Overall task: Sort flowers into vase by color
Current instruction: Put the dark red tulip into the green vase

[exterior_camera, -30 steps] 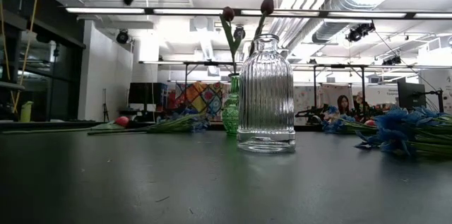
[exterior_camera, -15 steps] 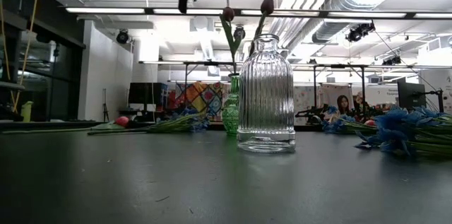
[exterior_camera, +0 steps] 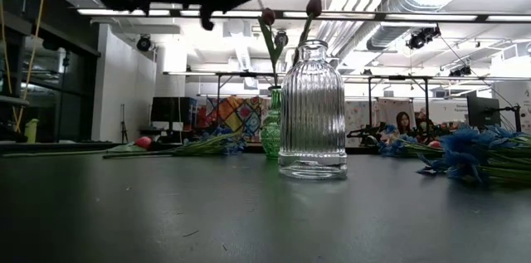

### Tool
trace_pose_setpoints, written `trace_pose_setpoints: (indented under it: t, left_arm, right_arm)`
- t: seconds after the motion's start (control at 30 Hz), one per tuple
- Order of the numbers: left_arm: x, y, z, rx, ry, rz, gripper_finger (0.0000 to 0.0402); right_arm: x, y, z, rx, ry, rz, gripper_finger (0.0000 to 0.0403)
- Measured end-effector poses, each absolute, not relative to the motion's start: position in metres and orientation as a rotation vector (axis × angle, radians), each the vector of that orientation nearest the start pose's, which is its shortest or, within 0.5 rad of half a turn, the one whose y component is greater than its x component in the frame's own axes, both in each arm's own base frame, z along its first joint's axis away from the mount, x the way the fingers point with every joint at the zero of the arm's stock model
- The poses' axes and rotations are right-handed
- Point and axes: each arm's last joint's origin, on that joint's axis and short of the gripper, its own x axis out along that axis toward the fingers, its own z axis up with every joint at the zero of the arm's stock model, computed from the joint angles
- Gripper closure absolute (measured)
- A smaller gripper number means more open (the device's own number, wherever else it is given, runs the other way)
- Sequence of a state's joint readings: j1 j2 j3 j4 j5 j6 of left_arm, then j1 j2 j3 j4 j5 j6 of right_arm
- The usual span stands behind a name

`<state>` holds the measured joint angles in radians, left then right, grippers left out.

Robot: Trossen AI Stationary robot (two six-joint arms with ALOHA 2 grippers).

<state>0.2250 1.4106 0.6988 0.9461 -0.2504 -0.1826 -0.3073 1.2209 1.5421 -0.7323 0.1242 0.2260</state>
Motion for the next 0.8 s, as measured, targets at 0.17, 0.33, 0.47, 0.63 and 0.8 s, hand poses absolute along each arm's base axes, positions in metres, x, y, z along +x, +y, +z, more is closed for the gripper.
trace_pose_setpoints:
  t: [0.17,0.33,0.47,0.63,0.8]
  left_arm:
    - [0.286,0.078,0.254,-0.151,-0.205,0.47,0.0401]
    - [0.299,0.081,0.246,-0.11,-0.164,0.452,0.0401]
    - [0.313,0.084,0.242,-0.06,-0.142,0.45,0.0401]
    - [0.321,0.087,0.232,-0.004,-0.092,0.463,0.0401]
    - [0.322,0.087,0.227,-0.003,-0.045,0.472,0.0401]
  right_arm:
    - [0.218,-0.074,0.448,0.25,0.362,-0.475,0.0142]
    - [0.218,-0.074,0.448,0.257,0.359,-0.477,0.0142]
    - [0.218,-0.074,0.448,0.257,0.359,-0.477,0.0142]
    - [0.218,-0.074,0.448,0.257,0.359,-0.478,0.0142]
    - [0.218,-0.074,0.448,0.265,0.357,-0.48,0.0142]
